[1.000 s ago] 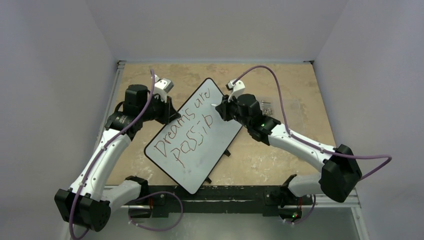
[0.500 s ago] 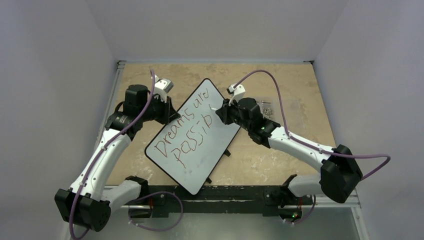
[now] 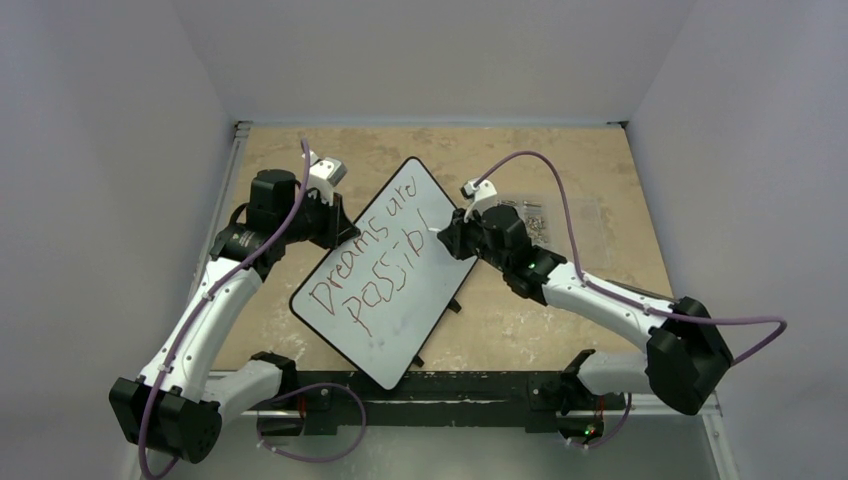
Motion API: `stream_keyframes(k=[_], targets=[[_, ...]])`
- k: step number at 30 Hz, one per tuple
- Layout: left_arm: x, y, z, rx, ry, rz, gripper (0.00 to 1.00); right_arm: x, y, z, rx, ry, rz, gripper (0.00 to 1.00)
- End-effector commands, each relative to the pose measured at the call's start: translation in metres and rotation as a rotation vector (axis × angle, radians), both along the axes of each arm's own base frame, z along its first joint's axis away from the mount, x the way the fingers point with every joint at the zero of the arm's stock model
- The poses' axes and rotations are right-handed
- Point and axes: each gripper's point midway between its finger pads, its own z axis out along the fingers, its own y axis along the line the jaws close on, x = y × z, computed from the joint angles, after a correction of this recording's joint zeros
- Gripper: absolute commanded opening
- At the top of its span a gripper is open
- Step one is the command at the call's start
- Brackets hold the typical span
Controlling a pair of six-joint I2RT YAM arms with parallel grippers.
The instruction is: Write a sentence on the whiteboard
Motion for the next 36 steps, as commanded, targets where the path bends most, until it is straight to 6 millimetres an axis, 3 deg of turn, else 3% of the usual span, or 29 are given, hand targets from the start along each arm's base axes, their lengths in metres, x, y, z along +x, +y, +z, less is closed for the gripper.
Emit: stream_keyframes(k=[1, 11, 19, 31, 36], targets=[[0.003, -0.002, 0.011, 0.016, -0.087, -0.048, 0.00, -0.009, -0.001, -0.002, 0.017, 0.017, 0.022, 0.00], [0.003, -0.003, 0.011, 0.015, -0.086, -0.048, 0.00, -0.012, -0.009, -0.006, -0.002, 0.024, -0.005, 0.00], [0.002, -0.003, 0.011, 0.014, -0.086, -0.050, 0.00, -0.002, -0.019, 0.000, -0.038, 0.004, -0.064, 0.00], [0.002, -0.003, 0.011, 0.014, -0.085, -0.051, 0.00, 0.022, -0.013, 0.058, -0.018, -0.092, -0.097, 0.00], [0.002, -0.003, 0.012, 0.014, -0.088, -0.050, 0.00, 0.021, -0.016, 0.065, -0.002, -0.109, -0.106, 0.00]])
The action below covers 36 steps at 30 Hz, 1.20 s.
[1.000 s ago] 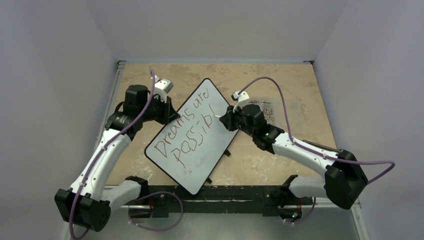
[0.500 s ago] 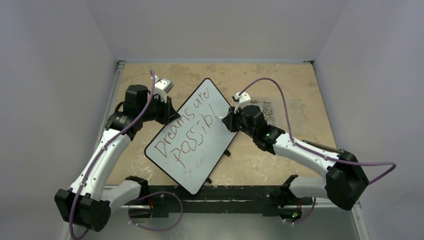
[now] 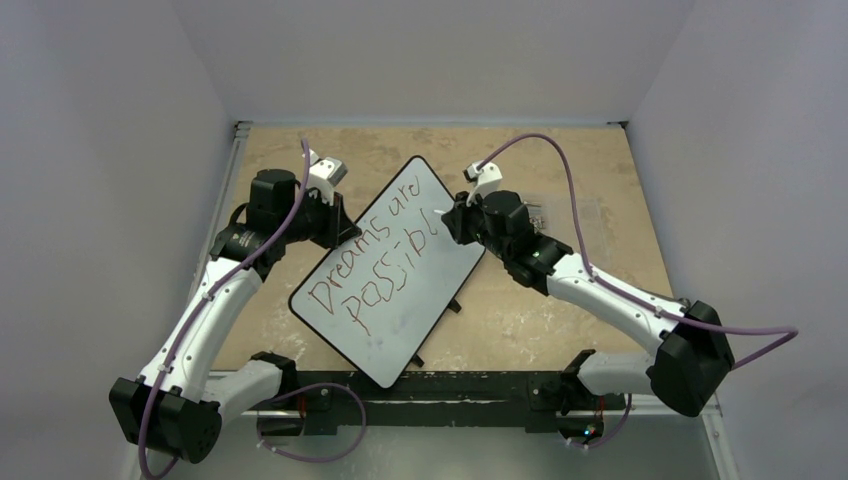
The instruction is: Write a sentence on the whiteboard
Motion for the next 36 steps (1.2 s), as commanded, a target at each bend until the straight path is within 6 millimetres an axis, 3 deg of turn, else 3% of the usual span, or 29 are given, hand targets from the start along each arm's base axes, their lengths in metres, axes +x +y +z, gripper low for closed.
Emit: stream_keyframes(k=[1, 19, 36], targets=[[0.002, 0.000, 0.010, 0.023, -0.082, -0.038, 0.00, 0.005, -0.006, 0.025, 0.023, -0.059, -0.028, 0.00], [0.002, 0.000, 0.010, 0.024, -0.084, -0.037, 0.00, 0.004, 0.003, -0.009, 0.019, 0.003, 0.014, 0.00], [0.003, 0.000, 0.009, 0.027, -0.083, -0.037, 0.00, 0.008, -0.002, -0.032, -0.014, 0.047, -0.004, 0.00]])
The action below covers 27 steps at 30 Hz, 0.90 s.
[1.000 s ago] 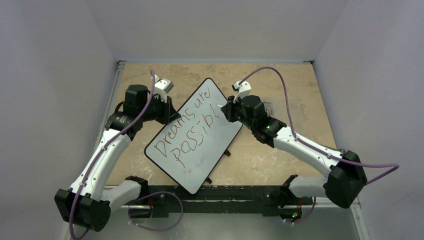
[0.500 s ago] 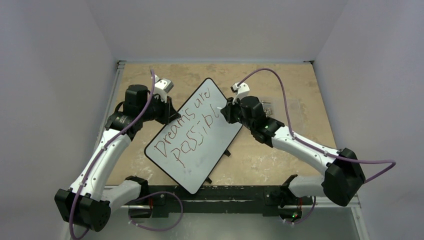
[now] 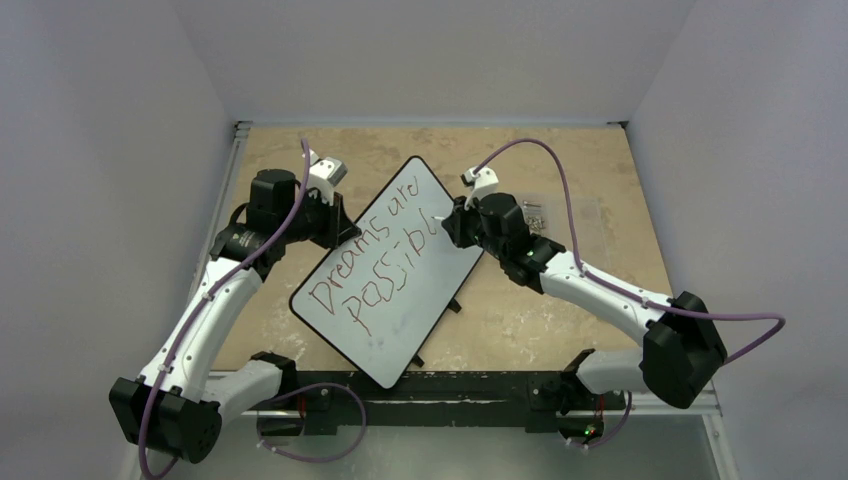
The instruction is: Write a sentence on the whiteboard
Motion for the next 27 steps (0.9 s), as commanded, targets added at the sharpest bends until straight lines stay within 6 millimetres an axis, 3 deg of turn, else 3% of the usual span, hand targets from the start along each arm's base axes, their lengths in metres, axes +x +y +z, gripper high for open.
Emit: stream_keyframes(k=[1, 8, 27], targets=[[0.003, -0.001, 0.009, 0.025, -0.083, -0.040, 0.00, 0.004, -0.002, -0.003, 0.009, 0.001, -0.012, 0.00], [0.003, 0.000, 0.009, 0.027, -0.082, -0.038, 0.00, 0.012, -0.004, 0.002, 0.010, 0.002, -0.023, 0.00], [0.003, -0.001, 0.008, 0.026, -0.080, -0.039, 0.00, 0.014, 0.021, 0.018, 0.075, -0.006, 0.071, 0.00]])
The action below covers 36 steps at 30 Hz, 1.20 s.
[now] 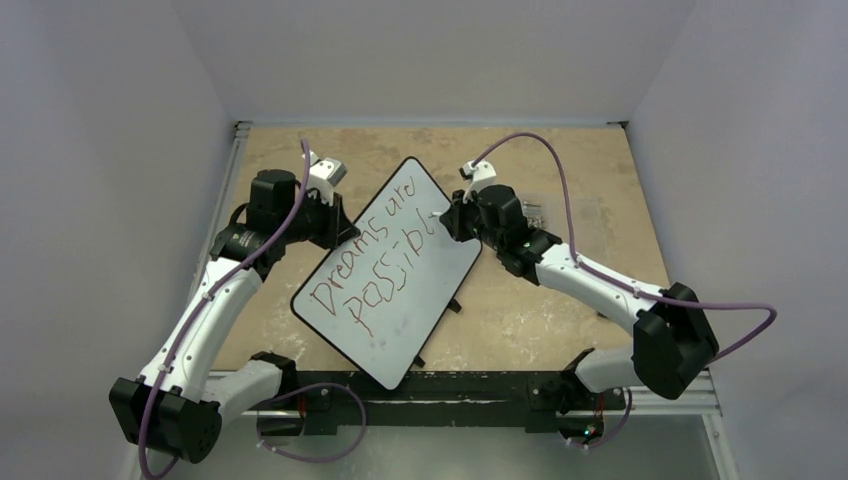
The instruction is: Write a sentence on the whiteboard
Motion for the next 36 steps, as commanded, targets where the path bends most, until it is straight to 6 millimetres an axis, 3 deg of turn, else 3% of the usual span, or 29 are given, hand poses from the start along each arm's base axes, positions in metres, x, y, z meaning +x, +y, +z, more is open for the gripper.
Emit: stream_keyframes(k=[1, 25, 36], targets=[[0.003, -0.002, 0.010, 0.018, -0.087, -0.049, 0.00, 0.001, 0.017, 0.017, 0.062, -0.020, 0.060, 0.00], [0.003, -0.002, 0.011, 0.018, -0.088, -0.049, 0.00, -0.026, -0.001, -0.024, 0.049, 0.058, 0.053, 0.00], [0.003, -0.002, 0.009, 0.020, -0.083, -0.047, 0.00, -0.016, -0.017, -0.034, -0.034, 0.066, -0.032, 0.00]])
